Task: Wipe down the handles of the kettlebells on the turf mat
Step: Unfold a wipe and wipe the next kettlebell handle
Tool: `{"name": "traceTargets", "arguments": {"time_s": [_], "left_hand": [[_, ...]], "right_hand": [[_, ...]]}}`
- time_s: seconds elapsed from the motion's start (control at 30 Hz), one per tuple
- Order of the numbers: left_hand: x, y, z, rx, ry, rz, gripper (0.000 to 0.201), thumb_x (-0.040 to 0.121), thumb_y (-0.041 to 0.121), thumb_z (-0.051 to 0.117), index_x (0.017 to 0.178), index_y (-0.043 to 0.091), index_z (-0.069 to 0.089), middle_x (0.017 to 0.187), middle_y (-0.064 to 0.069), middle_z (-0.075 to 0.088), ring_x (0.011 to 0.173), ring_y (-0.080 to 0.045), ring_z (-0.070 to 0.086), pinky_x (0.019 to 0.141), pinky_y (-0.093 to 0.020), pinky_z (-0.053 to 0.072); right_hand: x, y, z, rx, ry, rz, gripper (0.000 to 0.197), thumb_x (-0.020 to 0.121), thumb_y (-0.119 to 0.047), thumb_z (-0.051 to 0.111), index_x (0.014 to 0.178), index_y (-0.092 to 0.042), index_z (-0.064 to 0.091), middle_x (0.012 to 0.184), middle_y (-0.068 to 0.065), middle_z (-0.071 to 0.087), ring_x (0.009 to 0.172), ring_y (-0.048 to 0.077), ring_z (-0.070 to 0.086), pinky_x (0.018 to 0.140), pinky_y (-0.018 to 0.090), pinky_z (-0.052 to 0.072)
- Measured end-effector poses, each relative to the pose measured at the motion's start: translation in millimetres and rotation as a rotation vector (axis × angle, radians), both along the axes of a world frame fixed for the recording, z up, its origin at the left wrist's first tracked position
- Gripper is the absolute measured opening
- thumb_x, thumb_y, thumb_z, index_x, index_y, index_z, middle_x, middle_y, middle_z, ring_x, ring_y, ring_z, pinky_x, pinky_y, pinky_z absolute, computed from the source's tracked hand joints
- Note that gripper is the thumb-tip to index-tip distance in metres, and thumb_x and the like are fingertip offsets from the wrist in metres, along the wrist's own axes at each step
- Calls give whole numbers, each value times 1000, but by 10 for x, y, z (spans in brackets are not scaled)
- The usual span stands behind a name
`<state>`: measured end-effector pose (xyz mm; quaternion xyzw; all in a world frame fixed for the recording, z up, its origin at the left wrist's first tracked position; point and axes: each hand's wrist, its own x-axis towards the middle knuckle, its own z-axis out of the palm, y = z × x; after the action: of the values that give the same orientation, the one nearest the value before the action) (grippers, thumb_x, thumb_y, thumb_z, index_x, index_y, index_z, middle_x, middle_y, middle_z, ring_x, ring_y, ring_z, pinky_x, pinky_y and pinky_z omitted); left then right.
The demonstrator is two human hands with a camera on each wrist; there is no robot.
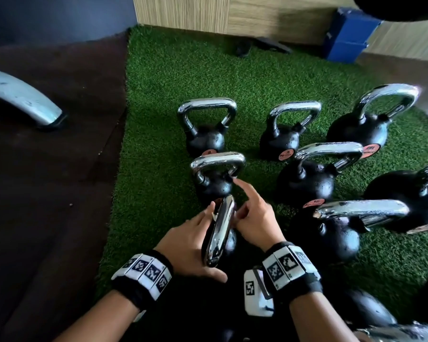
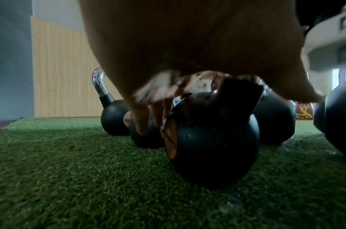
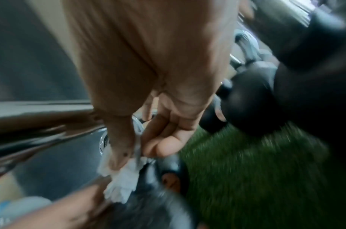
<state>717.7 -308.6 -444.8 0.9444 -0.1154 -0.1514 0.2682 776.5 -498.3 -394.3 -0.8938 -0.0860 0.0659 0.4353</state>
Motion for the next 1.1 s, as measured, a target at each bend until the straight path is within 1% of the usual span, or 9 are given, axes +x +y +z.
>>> {"name": "traceTargets", "arguments": {"time_s": [0.1,0.23,0.43,0.57,0.63,0.73,0.87,1.0,1.1], "left_hand": [[-111,-5,92,-35,-54,118,161,37,105,58,154,36,-29,168,21,-4,147,-16,39,112,-45,45],[-203,-10,202,95,-169,128,150,47,107,47,158,32,-20,164,19,14,136,-12,51,101,-42,54],[-315,187,240,95,-252,213,103,65,91,55,152,46,26,132,30,47,109,2,63,87,-35,59],[-270,313,294,38,-240,235,50,74,76,62,110,41,68,98,24,65,89,1,64,79,-33,57],[-230,319,318,16,-220,250,32,76,68,68,78,37,67,85,21,68,81,0,65,75,-30,55],[-201,308,352,36,-173,282,32,76,63,76,66,36,61,77,21,68,74,3,62,68,-19,46],[-197,265,462,147,-42,293,33,77,68,71,74,36,63,84,14,71,78,-4,66,72,-31,55],[-143,294,758,341,51,230,59,80,54,74,136,46,58,129,18,65,115,-11,65,93,-32,54],[-90,352,1090,324,78,292,63,85,41,74,145,39,53,128,23,64,106,-1,66,92,-24,53]], "right_hand": [[55,9,148,-120,-180,182,66,77,-5,72,135,-34,59,66,-13,61,59,6,57,67,16,51],[32,65,281,-236,-204,180,40,79,-12,73,115,-29,72,82,-6,69,75,14,63,80,31,56],[-86,-37,348,-373,-75,43,48,76,-15,71,121,-32,69,103,3,73,95,22,68,83,30,56],[-262,-101,386,-448,-34,-23,22,75,-17,72,96,-24,73,85,1,68,88,25,68,65,24,46],[-337,-97,383,-484,-47,-42,4,76,-15,67,78,-15,64,70,-1,58,74,25,63,59,25,41],[-377,-106,402,-492,-33,-46,3,78,-13,66,81,-13,65,75,0,60,70,23,57,60,26,47],[-362,-154,509,-466,36,26,17,80,-12,67,97,-16,69,94,5,66,88,25,66,75,32,58],[-330,-318,752,-401,93,109,32,77,-15,69,109,-17,72,106,8,71,100,27,68,87,32,58],[-326,-442,978,-271,40,75,24,78,-18,69,102,-17,74,104,5,72,99,24,68,82,28,55]]}}
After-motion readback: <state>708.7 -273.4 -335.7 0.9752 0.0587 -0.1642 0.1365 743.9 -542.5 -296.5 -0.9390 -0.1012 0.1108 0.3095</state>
